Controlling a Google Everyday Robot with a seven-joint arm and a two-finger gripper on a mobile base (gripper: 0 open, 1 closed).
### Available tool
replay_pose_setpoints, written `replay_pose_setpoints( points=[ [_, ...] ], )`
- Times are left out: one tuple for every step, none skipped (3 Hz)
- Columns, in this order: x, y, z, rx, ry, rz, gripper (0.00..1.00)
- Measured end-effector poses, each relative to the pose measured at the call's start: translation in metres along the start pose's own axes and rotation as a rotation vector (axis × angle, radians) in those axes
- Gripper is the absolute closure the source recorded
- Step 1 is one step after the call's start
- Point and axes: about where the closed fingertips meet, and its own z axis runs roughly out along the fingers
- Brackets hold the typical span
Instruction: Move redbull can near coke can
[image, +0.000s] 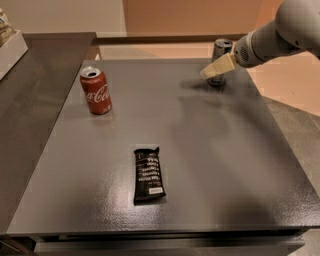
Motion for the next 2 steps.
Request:
replay_pose_setpoints(
  points=[
    [-0.0155, -0.0132, 0.0122, 0.003, -0.063, 0.058, 0.26],
    [-0.0238, -0.0161, 0.0126, -0.002, -0.098, 0.074, 0.49]
  ],
)
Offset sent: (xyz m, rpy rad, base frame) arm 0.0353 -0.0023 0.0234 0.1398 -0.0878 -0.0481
